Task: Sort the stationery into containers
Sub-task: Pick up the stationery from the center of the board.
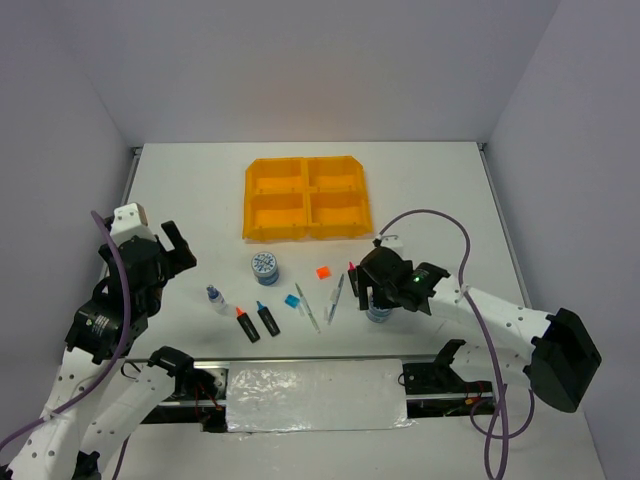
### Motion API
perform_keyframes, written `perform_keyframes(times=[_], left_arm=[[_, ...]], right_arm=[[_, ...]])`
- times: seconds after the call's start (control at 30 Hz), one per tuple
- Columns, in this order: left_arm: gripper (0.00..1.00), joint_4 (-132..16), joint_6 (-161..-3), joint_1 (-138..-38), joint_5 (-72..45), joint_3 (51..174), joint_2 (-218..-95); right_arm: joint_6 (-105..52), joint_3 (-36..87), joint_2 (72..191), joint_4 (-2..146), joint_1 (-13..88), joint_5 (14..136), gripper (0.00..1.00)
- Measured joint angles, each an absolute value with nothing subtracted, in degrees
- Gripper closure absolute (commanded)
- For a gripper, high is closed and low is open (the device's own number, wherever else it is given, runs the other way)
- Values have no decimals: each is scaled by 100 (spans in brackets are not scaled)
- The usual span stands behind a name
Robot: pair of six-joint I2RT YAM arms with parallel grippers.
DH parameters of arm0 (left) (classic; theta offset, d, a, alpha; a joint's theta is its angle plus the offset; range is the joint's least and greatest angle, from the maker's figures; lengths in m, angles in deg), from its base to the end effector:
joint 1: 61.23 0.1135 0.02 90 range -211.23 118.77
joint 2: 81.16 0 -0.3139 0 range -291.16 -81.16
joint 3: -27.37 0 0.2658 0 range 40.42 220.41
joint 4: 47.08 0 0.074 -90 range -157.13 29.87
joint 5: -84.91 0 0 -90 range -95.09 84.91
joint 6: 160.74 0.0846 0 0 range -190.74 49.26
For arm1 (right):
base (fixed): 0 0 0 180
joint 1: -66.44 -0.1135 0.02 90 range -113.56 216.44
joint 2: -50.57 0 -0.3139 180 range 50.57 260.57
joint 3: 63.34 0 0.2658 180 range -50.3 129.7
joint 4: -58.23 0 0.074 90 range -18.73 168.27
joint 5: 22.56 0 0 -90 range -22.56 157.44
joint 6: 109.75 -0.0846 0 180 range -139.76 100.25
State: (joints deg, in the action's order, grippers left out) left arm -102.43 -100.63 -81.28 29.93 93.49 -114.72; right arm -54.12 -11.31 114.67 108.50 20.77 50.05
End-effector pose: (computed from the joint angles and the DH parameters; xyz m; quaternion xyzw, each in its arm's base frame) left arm 0.1242 0.0063 0.3746 -0.2340 0.7771 0.0044 0.5843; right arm 0.1681 0.1359 0.2032 -0.0585 0.9587 0.0395 0.2754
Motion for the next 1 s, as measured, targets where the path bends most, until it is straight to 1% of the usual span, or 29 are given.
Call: perform_keyframes(times=[0.07, 0.17, 0.2, 0.23, 0.27, 0.33, 0.4, 0.6, 0.7, 0.77, 0.87, 1.0], left_arm=[[1, -10243, -10061, -8128, 2972, 9349, -11472], [1, -10243, -10055, -8128, 2948, 9349, -11472], [1, -10243, -10050, -8128, 2948, 9349, -11472], [1, -10243, -10046, -8128, 2945, 9349, -11472], [1, -10243, -10044, -8128, 2943, 9349, -11472], [1, -10243, -10039, -8128, 2928, 9349, -11472], [1, -10241, -10017, -8128, 2913, 9347, -11470], [1, -10212, -9939, -8128, 2902, 9341, -11470], [1, -10206, -9937, -8128, 2899, 9339, -11470], [1, -10206, -9937, -8126, 2899, 9339, -11470], [1, -10206, -9939, -8121, 2906, 9339, -11470], [0, -10206, -9939, -8110, 2908, 9339, -11470]], right_arm=[[-5452, -1131, 11469, 10914, 2042, 4999, 14], [-5485, -1131, 11469, 11023, 2007, 5001, 29], [-5489, -1131, 11469, 11036, 2004, 5001, 37], [-5487, -1131, 11469, 11043, 2000, 4996, 40], [-5493, -1131, 11467, 11043, 2000, 4994, 52], [-5489, -1131, 11467, 11045, 1996, 4986, 67], [-5485, -1125, 11467, 11058, 1993, 4996, 79], [-5406, -817, 11123, 11528, 1913, 5204, 78], [-5222, -320, 10820, 11664, 1889, 5372, 77], [-5076, 204, 10844, 11725, 1891, 5399, 77], [-4761, 1133, 11351, 11657, 2007, 5427, 78], [-4280, 2326, 12719, 11279, 2592, 5689, 78]])
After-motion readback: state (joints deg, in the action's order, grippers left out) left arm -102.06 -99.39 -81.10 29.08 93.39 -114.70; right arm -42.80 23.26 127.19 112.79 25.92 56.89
